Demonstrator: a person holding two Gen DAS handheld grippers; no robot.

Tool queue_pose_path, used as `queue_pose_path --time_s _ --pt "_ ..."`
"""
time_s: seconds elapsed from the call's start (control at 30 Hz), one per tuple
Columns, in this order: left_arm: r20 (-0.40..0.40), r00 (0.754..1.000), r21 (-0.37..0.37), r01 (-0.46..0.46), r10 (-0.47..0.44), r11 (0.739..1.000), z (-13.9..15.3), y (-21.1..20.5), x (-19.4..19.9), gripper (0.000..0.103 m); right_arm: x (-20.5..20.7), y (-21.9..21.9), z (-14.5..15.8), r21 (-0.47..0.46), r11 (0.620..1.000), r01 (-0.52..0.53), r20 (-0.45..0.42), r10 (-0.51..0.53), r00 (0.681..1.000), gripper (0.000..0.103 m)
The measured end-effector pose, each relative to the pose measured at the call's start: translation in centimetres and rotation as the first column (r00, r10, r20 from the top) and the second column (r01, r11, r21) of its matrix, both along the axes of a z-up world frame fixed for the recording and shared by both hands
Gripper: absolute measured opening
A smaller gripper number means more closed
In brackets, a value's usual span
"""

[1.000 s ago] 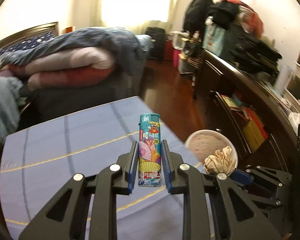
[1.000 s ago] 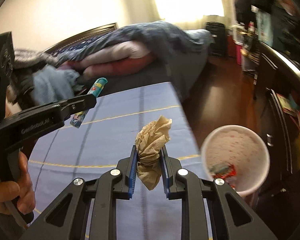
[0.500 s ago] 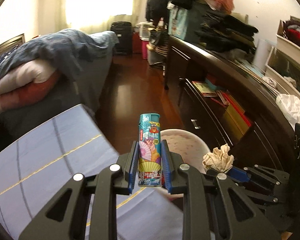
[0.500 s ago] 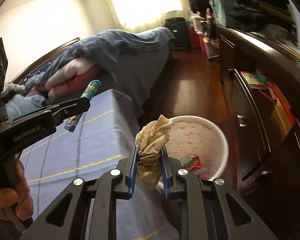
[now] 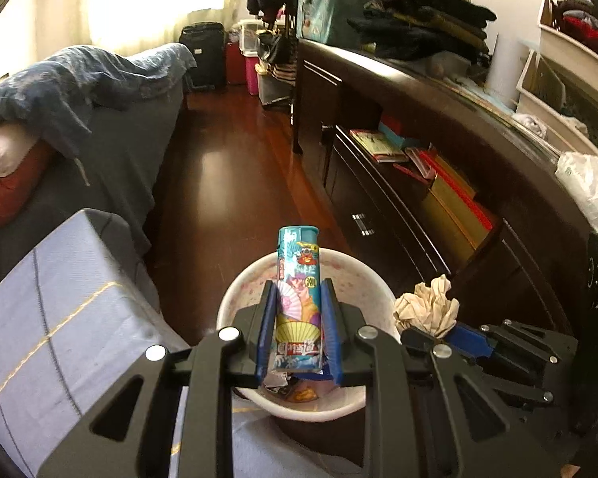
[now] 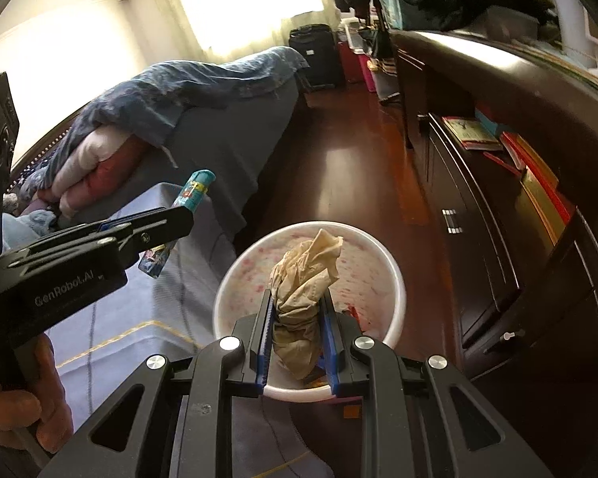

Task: Collect trash
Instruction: 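Open both tools over the bin to drop the items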

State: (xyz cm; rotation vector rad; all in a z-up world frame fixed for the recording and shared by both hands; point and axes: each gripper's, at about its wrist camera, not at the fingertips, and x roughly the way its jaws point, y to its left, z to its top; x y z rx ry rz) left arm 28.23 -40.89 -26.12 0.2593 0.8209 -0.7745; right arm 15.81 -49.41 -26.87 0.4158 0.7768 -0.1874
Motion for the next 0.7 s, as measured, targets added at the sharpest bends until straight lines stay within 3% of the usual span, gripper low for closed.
queue_pose_path --time_s 0.5,0.7 --pt "-0.100 0.995 0.058 0.006 0.000 0.998 -5.1 -2.5 3.5 0.025 3.6 -1.9 -4.6 -0.024 0.999 0.041 -0.099 -0.043 0.994 0.023" --pt "-0.093 0.995 0.032 -0.019 0.022 0.999 -4.8 -1.9 4.6 0.068 4.7 -1.8 -5.1 -0.063 0.997 0.047 -0.114 -0.054 0.992 0.036"
